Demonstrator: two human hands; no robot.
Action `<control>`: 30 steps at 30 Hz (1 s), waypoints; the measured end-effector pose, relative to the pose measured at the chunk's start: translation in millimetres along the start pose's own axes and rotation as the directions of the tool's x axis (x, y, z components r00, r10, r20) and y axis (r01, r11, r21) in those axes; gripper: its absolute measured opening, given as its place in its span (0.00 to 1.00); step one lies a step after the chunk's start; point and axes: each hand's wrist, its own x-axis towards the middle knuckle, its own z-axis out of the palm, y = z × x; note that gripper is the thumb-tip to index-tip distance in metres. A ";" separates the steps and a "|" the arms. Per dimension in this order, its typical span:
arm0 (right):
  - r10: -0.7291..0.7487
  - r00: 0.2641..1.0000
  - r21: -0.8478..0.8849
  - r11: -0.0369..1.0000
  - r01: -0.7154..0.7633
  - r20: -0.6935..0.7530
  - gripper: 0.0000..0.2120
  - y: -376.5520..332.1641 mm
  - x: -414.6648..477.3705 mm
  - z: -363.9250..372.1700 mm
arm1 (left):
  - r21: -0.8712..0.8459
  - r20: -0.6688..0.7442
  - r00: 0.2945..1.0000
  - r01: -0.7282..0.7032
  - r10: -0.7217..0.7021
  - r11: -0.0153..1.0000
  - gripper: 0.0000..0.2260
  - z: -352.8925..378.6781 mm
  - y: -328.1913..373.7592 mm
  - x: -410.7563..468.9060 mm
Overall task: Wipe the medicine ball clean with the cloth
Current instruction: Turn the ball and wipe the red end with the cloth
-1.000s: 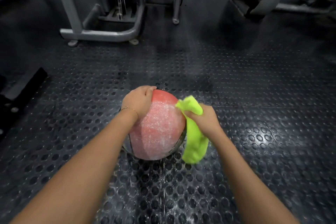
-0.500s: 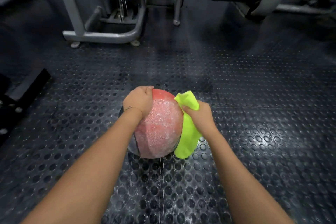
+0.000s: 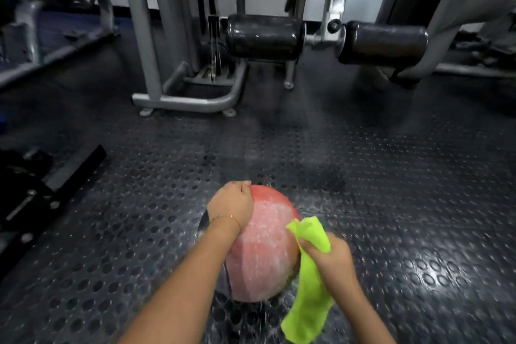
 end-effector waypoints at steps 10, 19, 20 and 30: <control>0.034 0.999 -0.004 0.999 -0.034 -0.029 0.06 -2.6 0.3 4.2 | 0.020 -0.039 0.999 0.006 -0.005 1.000 0.20 -1.4 1.6 0.6; 0.112 0.992 -0.144 0.982 -0.120 -0.063 0.08 -12.6 38.2 2.9 | 0.280 0.126 0.955 -0.295 0.270 0.914 0.20 -2.9 0.1 2.4; 0.105 0.993 -0.167 0.980 -0.112 -0.052 0.08 -15.7 38.8 1.1 | 0.219 0.181 0.917 -0.390 0.355 0.895 0.20 -1.5 -1.9 3.2; 0.086 0.996 -0.060 0.995 -0.084 0.017 0.06 -10.2 29.1 -3.9 | 0.077 0.253 0.883 -0.427 0.396 0.901 0.19 -6.3 -11.6 5.9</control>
